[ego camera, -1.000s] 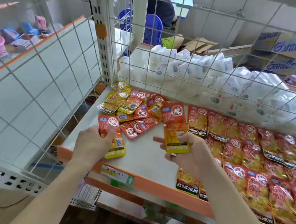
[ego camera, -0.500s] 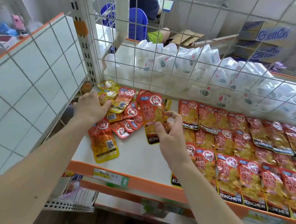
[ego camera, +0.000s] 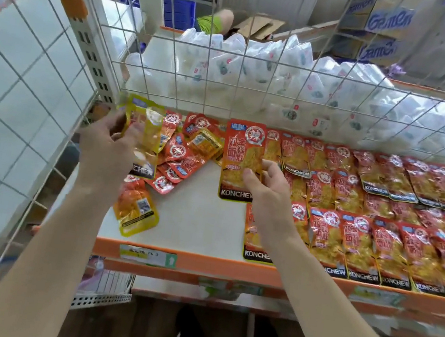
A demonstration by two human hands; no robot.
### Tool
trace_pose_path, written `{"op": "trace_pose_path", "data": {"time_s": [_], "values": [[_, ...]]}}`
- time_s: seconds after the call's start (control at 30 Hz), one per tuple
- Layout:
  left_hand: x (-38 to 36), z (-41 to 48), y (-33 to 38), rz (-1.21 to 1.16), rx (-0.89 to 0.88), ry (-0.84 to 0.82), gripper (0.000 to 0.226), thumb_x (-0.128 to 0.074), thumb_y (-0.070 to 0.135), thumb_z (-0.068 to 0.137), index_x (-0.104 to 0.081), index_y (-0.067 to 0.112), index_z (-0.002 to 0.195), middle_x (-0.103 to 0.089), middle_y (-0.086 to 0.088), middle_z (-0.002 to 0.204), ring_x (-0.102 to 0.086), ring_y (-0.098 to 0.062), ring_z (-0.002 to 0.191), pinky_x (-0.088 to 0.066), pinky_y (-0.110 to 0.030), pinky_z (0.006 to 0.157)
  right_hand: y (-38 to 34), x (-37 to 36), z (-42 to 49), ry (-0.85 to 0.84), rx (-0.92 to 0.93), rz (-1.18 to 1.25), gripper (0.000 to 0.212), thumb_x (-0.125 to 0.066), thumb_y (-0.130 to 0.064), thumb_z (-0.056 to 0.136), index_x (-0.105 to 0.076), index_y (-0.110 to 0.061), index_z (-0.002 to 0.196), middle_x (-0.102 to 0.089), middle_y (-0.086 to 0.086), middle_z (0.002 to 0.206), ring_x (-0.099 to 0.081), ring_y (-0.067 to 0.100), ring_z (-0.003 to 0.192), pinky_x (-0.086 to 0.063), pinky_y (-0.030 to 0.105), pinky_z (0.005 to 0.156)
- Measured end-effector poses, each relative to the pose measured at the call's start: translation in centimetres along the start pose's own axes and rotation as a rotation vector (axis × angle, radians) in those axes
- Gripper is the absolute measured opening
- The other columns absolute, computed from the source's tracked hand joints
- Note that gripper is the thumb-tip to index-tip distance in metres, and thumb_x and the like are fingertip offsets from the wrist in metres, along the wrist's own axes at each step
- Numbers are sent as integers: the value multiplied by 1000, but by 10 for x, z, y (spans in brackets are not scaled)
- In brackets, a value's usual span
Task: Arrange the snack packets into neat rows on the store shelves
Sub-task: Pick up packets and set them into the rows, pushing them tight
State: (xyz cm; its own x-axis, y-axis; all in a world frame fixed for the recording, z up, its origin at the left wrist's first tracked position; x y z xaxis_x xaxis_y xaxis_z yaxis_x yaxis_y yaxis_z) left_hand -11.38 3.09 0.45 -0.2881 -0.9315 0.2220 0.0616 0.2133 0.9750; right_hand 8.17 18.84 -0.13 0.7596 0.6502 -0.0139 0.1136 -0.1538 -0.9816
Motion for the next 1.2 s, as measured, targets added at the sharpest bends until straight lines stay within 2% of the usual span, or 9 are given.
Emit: {"op": "trace_pose_path", "data": {"time_s": [0.1, 0.2, 0.4, 0.63, 0.77, 0.93, 1.03, 1.1, 1.2], "values": [[-37, -41, 22, -357, 158, -153, 16, -61, 9, 97, -69, 20, 90, -73, 8, 78, -67, -18, 78, -60, -40, 72, -4, 17, -3, 15, -8, 26, 9, -57, -11, 99, -61, -12, 106, -72, 9, 100, -68, 25, 94, -53, 33, 89], [-66, -66, 30, -410, 224, -238, 15, -59, 8, 98, -66, 20, 93, -73, 8, 73, -68, -11, 67, -58, -31, 61, -9, 40, -6, 44, 28, 27, 5, -58, -14, 99, -61, -12, 102, -67, 0, 88, -62, 11, 82, -50, 25, 83], [-103, -106, 39, -327, 181, -308, 14, -71, 11, 90, -71, 24, 88, -72, 11, 71, -67, -10, 72, -54, -43, 84, -11, 103, -23, 121, 76, -18, 11, -64, -26, 97, -60, -19, 90, -56, -7, 75, -50, 0, 59, -44, 13, 61], [-163, -173, 49, -290, 182, -332, 14, -73, 6, 86, -69, 18, 93, -74, 4, 76, -66, -16, 72, -50, -55, 93, -16, 193, -55, 156, 47, 27, 7, -68, -21, 94, -67, -14, 92, -63, 16, 83, -56, 18, 78, -48, 23, 71], [-208, -214, 55, -273, 172, -306, 15, -76, 10, 85, -70, 23, 89, -74, 6, 76, -67, -18, 75, -54, -52, 92, -16, 261, -70, 201, 43, 38, 3, -69, -17, 93, -69, -15, 92, -72, 17, 93, -67, 32, 85, -55, 43, 84], [-276, -269, 71, -236, 69, -334, 18, -76, 10, 86, -67, 25, 89, -72, 15, 67, -66, -3, 66, -52, -16, 68, -9, 348, -88, 281, 55, 73, 5, -69, -13, 92, -67, -16, 88, -75, -10, 75, -70, 3, 73, -52, 15, 66], [-314, -301, 82, -227, 42, -355, 21, -76, 8, 85, -66, 25, 91, -73, 15, 69, -67, 3, 66, -51, -12, 64, -4, 395, -99, 315, 16, 87, 3, -70, -16, 92, -68, -15, 91, -76, -5, 81, -72, 13, 82, -57, 31, 82], [-336, -319, 85, -219, 51, -369, 21, -77, 9, 85, -67, 26, 91, -75, 9, 78, -70, -4, 72, -56, -21, 71, -3, 423, -106, 338, -8, 106, 4, -72, -18, 90, -69, -15, 92, -77, 2, 89, -73, 24, 90, -56, 43, 90], [-363, -340, 87, -190, 66, -376, 19, -79, 13, 85, -68, 26, 94, -75, 1, 89, -71, -13, 81, -58, -32, 80, -2, 458, -115, 361, -12, 90, 3, -72, -18, 90, -70, -20, 90, -77, 2, 91, -73, 22, 88, -57, 41, 88]]}}
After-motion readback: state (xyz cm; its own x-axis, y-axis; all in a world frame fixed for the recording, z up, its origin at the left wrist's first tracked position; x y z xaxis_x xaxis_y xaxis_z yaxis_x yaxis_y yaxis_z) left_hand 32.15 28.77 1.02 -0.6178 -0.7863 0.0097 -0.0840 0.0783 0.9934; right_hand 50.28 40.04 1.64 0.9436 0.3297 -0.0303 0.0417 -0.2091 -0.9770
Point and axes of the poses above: each hand's wrist, its own z-axis towards the middle knuckle, its own x-axis out of the back of the hand, y = z × x, the point moved 3 cm from there along z, towards the middle knuckle
